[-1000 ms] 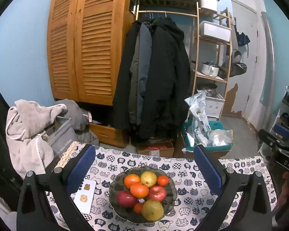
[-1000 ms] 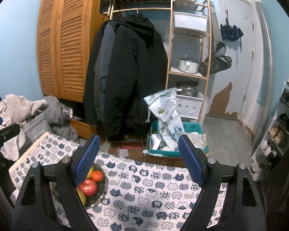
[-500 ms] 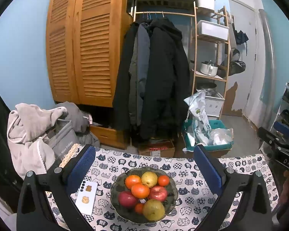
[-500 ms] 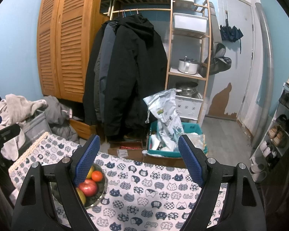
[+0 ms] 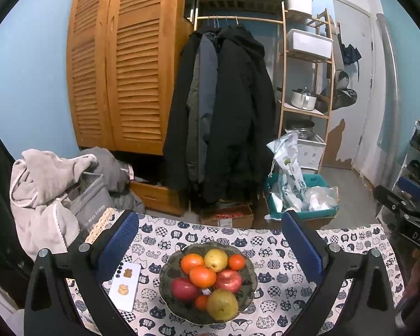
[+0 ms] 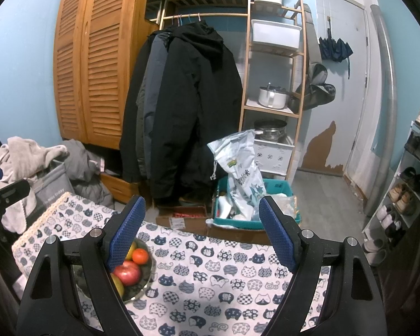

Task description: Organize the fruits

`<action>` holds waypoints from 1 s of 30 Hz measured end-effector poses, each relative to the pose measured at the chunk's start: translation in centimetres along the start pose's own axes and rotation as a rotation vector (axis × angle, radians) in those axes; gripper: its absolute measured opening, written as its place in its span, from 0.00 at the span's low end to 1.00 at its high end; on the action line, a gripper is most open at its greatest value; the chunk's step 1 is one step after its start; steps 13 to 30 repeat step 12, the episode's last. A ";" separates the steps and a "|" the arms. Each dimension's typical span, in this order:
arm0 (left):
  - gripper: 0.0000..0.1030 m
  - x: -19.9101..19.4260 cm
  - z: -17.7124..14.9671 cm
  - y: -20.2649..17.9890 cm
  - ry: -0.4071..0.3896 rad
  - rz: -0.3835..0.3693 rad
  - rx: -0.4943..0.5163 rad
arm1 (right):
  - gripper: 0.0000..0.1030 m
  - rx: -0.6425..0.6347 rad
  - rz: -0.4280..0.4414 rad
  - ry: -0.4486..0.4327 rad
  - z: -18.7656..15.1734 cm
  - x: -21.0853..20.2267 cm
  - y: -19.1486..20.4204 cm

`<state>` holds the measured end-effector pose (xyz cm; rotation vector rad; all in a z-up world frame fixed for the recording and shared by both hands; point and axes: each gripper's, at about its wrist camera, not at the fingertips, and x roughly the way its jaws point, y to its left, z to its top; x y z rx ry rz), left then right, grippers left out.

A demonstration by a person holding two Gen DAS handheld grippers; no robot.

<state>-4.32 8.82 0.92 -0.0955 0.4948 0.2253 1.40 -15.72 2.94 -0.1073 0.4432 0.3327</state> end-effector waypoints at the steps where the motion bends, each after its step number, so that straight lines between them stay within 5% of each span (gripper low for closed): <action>1: 1.00 0.0 0.0 0.0 -0.001 0.002 0.000 | 0.80 -0.001 0.000 0.000 0.0 0.0 0.0; 30: 1.00 0.1 0.0 -0.4 -0.005 -0.009 0.017 | 0.80 0.000 0.002 -0.001 0.0 0.0 0.0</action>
